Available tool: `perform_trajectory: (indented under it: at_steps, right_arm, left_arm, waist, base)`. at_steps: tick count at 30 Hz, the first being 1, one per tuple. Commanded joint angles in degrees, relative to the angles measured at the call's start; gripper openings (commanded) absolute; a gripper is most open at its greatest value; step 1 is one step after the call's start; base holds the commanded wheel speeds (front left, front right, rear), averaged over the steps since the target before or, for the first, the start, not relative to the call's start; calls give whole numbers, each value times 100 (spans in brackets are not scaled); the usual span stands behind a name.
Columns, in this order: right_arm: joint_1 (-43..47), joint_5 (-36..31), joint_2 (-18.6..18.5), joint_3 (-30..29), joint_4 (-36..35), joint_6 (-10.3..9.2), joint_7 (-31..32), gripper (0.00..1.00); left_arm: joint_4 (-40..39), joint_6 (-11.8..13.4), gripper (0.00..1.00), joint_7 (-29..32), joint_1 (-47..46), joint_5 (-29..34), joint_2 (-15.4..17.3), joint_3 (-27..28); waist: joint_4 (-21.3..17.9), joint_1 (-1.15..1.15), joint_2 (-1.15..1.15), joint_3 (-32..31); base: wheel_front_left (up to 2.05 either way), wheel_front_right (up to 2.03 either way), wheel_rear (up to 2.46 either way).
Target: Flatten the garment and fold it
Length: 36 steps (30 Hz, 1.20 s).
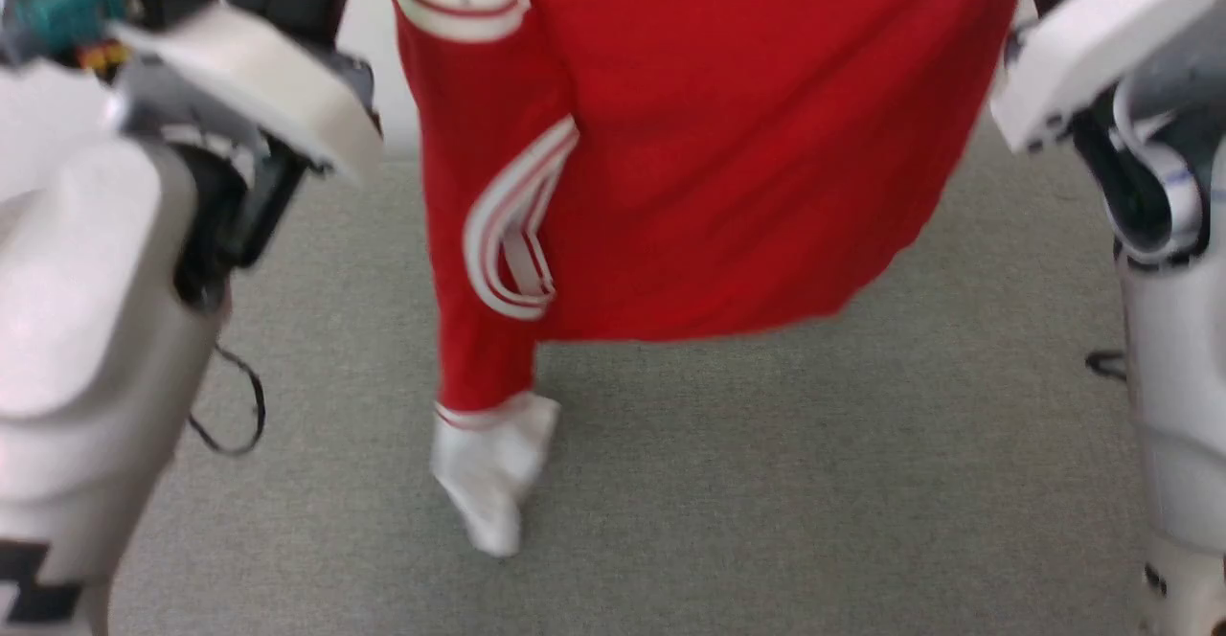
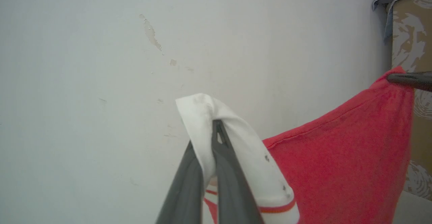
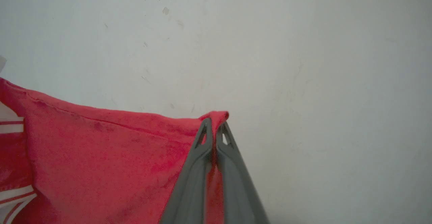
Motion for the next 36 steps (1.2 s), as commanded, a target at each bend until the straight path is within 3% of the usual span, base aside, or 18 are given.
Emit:
perform_trajectory:
  at_steps: [1, 5, 19, 30, 36]
  right_arm:
    - [-428, -79, 45, 94, 289, -4, -30, 0]
    - [-1269, -244, 142, 202, 934, -4, -149, 0]
    - [-3458, -1063, 380, 95, 2810, -4, -693, 0]
    - [-4644, -1785, 413, -248, 3483, -4, -1183, 0]
    - [-4921, -2165, 259, -482, 3682, -4, -1425, 0]
  left_arm:
    - [324, -137, 0, 92, -468, 44, -36, -18]
    - [935, -359, 0, 229, -1330, 240, -26, -104]
    - [2379, -753, 0, 228, -3456, 650, 163, -247]
    - [2757, -873, 0, -690, -4543, 837, 236, -621]
    - [2833, -882, 0, -1159, -4868, 602, 341, -979]
  waist:
    - [-120, 1, -1, 107]
    - [-233, 1, -1, 387]
    - [-534, 1, -1, 1618]
    - [-455, 1, -1, 2745]
    - [-379, 1, -1, 3167]
  base:
    - [0, 0, 0]
    - [0, 0, 0]
    - [0, 0, 0]
    - [0, 0, 0]
    - [0, 0, 0]
